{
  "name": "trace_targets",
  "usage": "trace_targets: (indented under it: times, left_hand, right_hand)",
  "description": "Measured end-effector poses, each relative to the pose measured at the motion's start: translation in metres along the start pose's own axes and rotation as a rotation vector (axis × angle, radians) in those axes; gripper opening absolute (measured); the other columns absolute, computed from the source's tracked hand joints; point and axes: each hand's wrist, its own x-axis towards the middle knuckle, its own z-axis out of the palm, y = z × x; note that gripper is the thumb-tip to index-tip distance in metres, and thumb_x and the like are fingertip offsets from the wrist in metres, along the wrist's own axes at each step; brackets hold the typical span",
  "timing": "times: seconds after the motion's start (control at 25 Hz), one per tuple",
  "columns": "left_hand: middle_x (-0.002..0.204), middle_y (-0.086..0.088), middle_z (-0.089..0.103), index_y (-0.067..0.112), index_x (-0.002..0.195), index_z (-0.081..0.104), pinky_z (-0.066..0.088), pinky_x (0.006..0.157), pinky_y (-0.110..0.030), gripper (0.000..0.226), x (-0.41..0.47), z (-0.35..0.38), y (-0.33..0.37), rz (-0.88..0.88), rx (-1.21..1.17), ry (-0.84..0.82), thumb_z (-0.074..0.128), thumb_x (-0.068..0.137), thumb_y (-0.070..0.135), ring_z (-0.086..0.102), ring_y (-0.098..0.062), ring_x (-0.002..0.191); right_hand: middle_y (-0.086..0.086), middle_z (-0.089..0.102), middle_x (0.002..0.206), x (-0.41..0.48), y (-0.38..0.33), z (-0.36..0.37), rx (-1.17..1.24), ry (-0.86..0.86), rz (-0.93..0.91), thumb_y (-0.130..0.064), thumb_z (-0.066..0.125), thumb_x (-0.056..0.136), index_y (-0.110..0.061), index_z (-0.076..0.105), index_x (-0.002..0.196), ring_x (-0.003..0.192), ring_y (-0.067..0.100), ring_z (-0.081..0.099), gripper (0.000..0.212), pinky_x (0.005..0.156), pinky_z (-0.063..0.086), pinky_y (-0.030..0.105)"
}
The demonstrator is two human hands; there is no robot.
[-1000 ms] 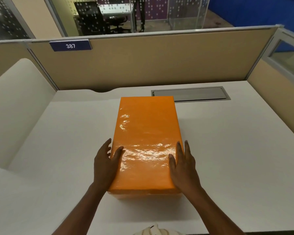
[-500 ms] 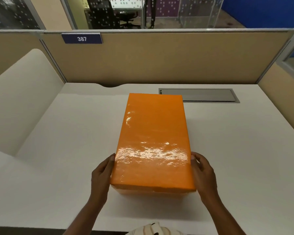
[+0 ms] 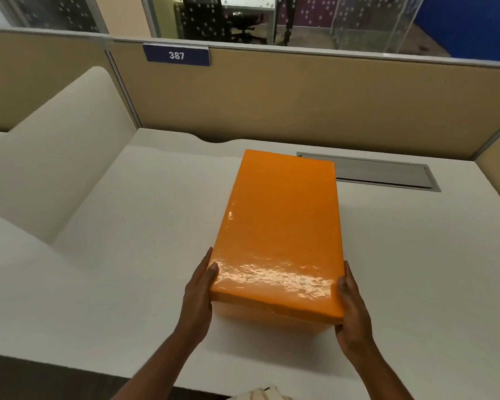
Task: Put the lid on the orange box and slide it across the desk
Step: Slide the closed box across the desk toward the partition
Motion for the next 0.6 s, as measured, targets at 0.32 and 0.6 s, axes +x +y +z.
trace_targets:
  times: [0.32, 0.6]
  left_hand:
    - [0.129, 0.001, 0.063, 0.032, 0.131, 0.056, 0.049, 0.099, -0.048, 0.038, 0.061, -0.069, 0.04, 0.066, -0.046, 0.196, 0.048, 0.095, 0.039, 0.061, -0.024, 0.115]
    - [0.12, 0.001, 0.068, 0.039, 0.117, 0.064, 0.053, 0.089, -0.044, 0.031, 0.141, -0.153, 0.09, 0.114, -0.113, 0.286, 0.052, 0.089, 0.044, 0.064, -0.025, 0.108]
  right_hand:
    - [-0.015, 0.052, 0.125, 0.043, -0.002, 0.105, -0.062, -0.127, -0.057, -0.047, 0.045, 0.081, -0.043, 0.034, 0.135, 0.111, 0.021, 0.057, 0.055, 0.075, 0.057, 0.034]
    - [-0.001, 0.047, 0.14, 0.107, -0.001, 0.23, -0.177, -0.252, -0.085, -0.055, 0.047, 0.083, -0.036, 0.024, 0.146, 0.118, 0.027, 0.055, 0.07, 0.095, 0.049, 0.053]
